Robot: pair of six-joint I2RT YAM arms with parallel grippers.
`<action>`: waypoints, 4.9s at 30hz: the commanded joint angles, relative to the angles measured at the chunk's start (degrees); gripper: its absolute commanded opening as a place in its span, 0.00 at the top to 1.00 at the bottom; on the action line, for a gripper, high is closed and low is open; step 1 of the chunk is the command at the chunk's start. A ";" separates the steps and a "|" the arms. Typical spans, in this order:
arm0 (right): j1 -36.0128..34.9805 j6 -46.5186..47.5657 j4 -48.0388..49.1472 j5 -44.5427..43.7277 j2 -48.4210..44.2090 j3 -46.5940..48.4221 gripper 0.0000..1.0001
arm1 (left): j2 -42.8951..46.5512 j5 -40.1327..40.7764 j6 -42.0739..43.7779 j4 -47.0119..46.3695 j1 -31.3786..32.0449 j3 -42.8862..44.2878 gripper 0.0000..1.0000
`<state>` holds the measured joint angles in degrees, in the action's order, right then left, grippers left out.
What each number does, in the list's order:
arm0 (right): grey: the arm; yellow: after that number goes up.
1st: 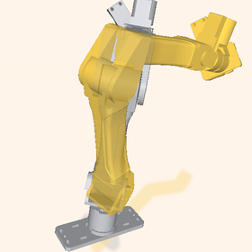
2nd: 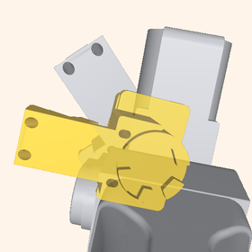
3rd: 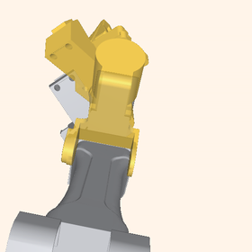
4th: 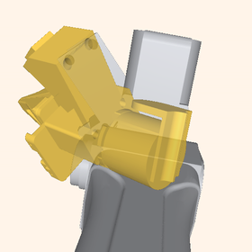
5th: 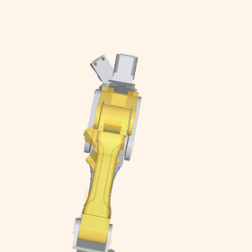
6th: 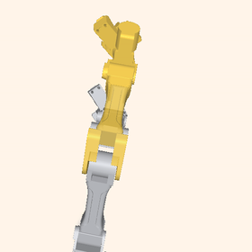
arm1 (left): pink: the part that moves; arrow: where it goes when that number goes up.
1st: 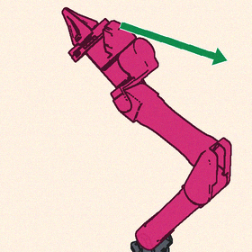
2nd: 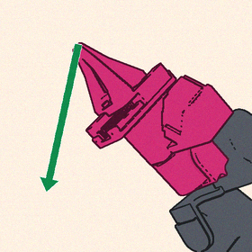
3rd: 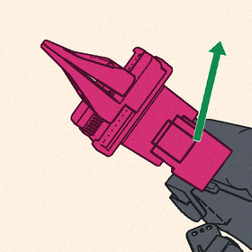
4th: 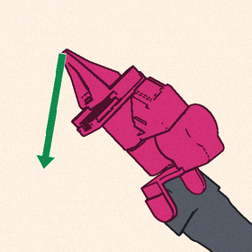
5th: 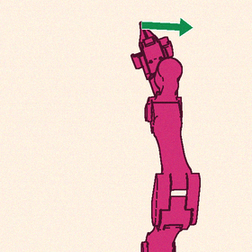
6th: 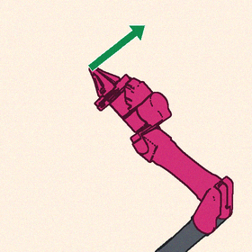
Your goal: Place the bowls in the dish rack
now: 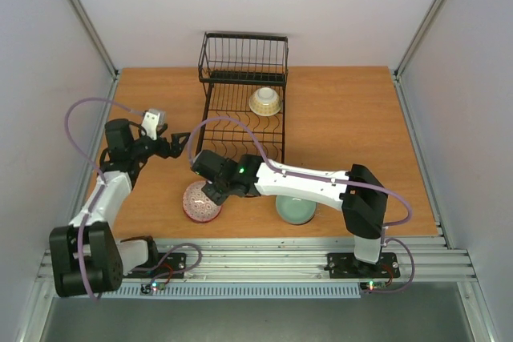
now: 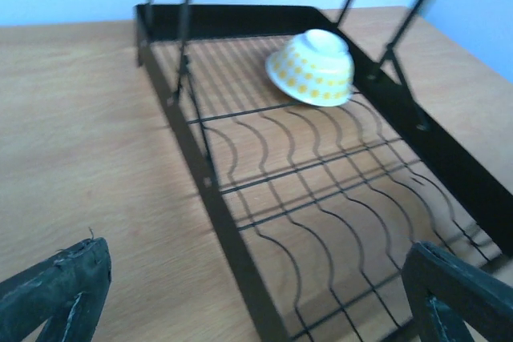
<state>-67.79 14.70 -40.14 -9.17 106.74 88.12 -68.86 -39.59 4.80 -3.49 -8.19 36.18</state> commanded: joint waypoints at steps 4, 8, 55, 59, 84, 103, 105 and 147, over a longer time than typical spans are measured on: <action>-0.44 1.13 -0.73 -2.46 -3.53 4.17 0.99 | 8.37 -11.92 16.80 18.55 0.37 2.37 0.01; -0.41 1.88 -2.31 -4.24 -3.58 6.20 0.99 | 9.16 -8.31 24.18 30.52 0.36 6.45 0.01; -0.33 6.79 -0.89 -9.24 -5.96 10.49 0.99 | 9.64 -15.14 30.18 42.28 1.48 3.27 0.82; -0.32 7.07 -0.32 -8.38 -5.41 10.50 0.99 | 9.06 -15.10 30.36 42.11 1.92 3.22 0.99; 11.75 -5.73 27.11 28.40 -24.59 -20.77 0.01 | 9.36 -21.55 33.00 41.82 2.12 1.27 0.99; 13.14 -12.46 37.62 38.80 -19.90 -28.01 0.01 | 9.89 -23.64 35.91 44.49 2.12 1.71 1.00; 13.12 -12.77 37.67 38.99 -19.55 -28.32 0.01 | 10.05 -23.62 35.80 44.16 2.16 1.65 0.99; 13.39 2.96 7.33 10.69 -14.93 -7.85 0.99 | 11.23 -9.85 20.53 28.17 1.81 -1.80 0.23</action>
<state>-54.63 10.70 -24.99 14.66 89.38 71.70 -58.65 -54.87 30.37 32.84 -6.28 35.94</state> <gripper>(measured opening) 0.704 0.767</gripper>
